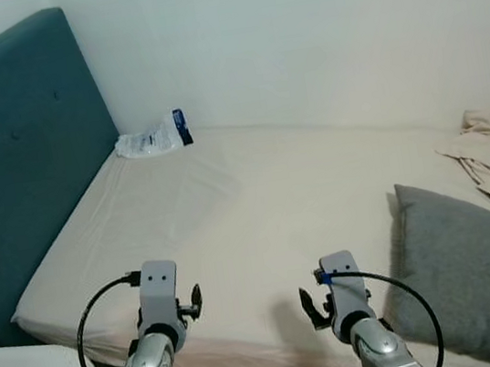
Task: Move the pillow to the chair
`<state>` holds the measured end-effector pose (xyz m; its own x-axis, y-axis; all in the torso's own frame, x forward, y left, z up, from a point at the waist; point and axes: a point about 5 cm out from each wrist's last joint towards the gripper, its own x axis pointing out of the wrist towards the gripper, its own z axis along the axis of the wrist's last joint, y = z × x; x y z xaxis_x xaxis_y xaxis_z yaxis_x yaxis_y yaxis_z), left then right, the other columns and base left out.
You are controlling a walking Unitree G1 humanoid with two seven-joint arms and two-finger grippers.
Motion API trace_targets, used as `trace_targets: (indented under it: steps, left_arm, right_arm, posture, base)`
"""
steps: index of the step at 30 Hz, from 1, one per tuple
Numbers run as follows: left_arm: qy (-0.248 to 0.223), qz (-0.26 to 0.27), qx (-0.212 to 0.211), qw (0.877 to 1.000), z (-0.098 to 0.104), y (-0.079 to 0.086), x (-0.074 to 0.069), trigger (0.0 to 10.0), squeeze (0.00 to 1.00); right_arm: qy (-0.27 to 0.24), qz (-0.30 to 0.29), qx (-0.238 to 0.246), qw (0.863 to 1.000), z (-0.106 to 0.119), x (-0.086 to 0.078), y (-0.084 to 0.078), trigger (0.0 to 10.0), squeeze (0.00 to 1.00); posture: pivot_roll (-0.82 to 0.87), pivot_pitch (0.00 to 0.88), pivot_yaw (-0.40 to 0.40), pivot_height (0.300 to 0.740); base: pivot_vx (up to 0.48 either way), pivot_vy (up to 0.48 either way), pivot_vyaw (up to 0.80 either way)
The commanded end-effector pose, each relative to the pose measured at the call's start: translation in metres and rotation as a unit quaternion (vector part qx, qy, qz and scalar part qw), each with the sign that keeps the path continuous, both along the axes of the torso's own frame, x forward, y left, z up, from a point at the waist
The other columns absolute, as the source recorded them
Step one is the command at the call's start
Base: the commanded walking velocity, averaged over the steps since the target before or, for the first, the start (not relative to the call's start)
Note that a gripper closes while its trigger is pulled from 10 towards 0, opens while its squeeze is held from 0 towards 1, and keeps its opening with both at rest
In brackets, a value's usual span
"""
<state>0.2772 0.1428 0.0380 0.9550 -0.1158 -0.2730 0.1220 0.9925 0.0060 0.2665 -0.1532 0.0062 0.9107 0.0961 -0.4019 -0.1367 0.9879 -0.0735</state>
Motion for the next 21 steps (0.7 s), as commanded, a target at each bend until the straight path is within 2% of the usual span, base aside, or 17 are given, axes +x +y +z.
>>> trace_targets:
  steps: [1, 21]
  left_arm:
    - [0.014, -0.004, 0.006, 1.0, -0.0052, 0.0, -0.0032, 10.0, 0.0]
    - [0.021, -0.005, 0.008, 1.0, -0.0068, 0.0011, -0.0048, 10.0, 0.0]
  right_arm:
    - [0.007, -0.009, 0.005, 1.0, -0.0028, -0.0021, -0.0009, 10.0, 0.0]
    - [0.01, -0.015, 0.006, 1.0, -0.0044, -0.0043, -0.005, 10.0, 0.0]
  posture:
    - [0.01, 0.105, 0.01, 0.74]
    - [0.01, 0.107, 0.014, 0.74]
  base:
    - [0.0, -0.48, 0.0]
    - [0.0, -0.477, 0.0]
